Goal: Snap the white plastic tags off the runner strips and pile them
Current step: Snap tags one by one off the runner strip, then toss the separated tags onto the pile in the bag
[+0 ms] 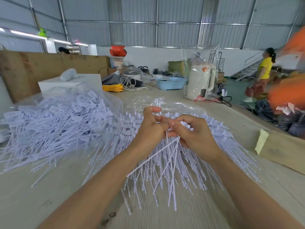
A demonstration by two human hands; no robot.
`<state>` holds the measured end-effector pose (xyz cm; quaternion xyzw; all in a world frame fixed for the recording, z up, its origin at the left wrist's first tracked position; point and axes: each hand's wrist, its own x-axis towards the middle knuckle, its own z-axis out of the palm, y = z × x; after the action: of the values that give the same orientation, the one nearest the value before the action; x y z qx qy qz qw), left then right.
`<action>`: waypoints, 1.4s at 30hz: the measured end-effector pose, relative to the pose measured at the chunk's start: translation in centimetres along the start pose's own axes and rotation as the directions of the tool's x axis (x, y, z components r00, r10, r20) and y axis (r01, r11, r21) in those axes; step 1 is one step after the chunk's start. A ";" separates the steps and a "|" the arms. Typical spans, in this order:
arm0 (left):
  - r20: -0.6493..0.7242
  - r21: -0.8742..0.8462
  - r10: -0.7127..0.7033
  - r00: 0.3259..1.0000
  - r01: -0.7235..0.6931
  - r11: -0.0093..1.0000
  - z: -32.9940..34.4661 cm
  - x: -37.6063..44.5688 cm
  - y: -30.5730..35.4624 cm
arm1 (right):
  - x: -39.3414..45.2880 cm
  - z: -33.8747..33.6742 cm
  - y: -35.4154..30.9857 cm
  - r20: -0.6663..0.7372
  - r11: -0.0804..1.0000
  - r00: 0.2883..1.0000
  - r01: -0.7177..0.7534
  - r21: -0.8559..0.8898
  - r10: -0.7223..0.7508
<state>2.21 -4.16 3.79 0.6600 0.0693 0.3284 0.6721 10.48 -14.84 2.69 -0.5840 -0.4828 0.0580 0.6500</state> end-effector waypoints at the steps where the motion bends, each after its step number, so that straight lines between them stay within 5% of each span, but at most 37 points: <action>1: 0.007 0.010 -0.003 1.000 0.003 1.000 0.2 0.0 0.0 | 0.0 -0.2 0.1 0.017 1.000 1.000 -0.012 -0.008 0.012; 6: 0.077 0.227 -0.056 0.995 0.037 0.973 0.5 -0.1 0.3 | 0.1 -0.4 0.8 0.010 0.995 1.000 0.010 -0.101 -0.009; 11: 0.015 0.192 -0.179 0.984 0.173 0.966 1.3 -0.6 0.7 | 0.4 -0.1 0.9 -0.298 0.993 0.951 0.048 -0.111 -0.080; 15: 0.181 0.485 -0.080 0.980 -0.018 0.874 2.5 -2.0 0.4 | 0.6 -0.2 0.5 -0.565 0.973 0.805 0.062 -0.224 -0.181; 19: 0.223 0.600 -0.006 0.975 -0.132 0.789 3.6 -3.2 -0.3 | 0.6 -0.1 0.6 -0.656 0.951 0.710 0.061 -0.304 -0.255; 26: 0.123 0.401 0.213 0.969 -0.245 0.883 3.1 -4.6 0.7 | 1.9 0.3 -2.3 -0.770 0.952 0.561 0.161 -0.260 -0.305; 34: 0.084 0.565 0.422 0.903 -0.392 0.726 -2.6 -7.3 2.8 | 1.8 5.4 -5.7 -0.591 0.922 0.709 0.260 -0.287 -0.384; 42: -0.090 0.706 0.339 0.936 -0.180 0.685 -12.1 -9.3 3.2 | 3.7 14.2 -3.7 -0.157 0.976 0.969 0.167 -0.139 -0.188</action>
<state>-12.51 0.78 2.17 0.8253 0.1629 0.4402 0.3139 0.73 -3.66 5.69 -0.5806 -0.4789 -0.0807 0.6535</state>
